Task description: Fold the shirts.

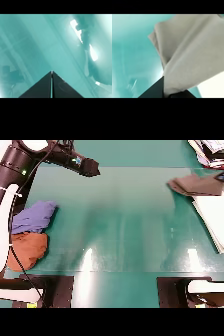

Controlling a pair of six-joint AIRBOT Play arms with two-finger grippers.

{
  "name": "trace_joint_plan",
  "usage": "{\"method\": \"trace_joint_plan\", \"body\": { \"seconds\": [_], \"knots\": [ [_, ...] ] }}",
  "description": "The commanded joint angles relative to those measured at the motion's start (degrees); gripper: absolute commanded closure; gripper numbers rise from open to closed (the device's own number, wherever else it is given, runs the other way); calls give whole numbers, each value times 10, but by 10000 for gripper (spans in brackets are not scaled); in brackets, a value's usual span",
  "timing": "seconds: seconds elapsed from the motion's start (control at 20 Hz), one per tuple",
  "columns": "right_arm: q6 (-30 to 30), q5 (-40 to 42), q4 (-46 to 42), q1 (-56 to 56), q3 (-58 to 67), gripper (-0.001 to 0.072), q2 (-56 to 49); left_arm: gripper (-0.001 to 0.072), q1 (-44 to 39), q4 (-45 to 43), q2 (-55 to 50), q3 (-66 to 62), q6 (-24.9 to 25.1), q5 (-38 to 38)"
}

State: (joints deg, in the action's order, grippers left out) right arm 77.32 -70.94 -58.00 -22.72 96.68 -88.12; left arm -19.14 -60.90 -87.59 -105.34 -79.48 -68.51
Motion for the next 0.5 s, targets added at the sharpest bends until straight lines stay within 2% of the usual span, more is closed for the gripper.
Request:
{"method": "trace_joint_plan", "body": {
  "seconds": [0.0,0.1,0.3,0.45],
  "knots": [
    [0,12,1,-76,1,695,7,680,-17,-1,0,-1,0,17],
    [0,24,8,-92,1,695,7,679,-17,-2,0,-1,0,17],
    [-14,34,107,-116,22,695,7,680,-17,-2,0,-1,0,17],
    [-29,13,103,-116,90,695,7,679,-17,-2,0,-1,0,17]
  ]
}}
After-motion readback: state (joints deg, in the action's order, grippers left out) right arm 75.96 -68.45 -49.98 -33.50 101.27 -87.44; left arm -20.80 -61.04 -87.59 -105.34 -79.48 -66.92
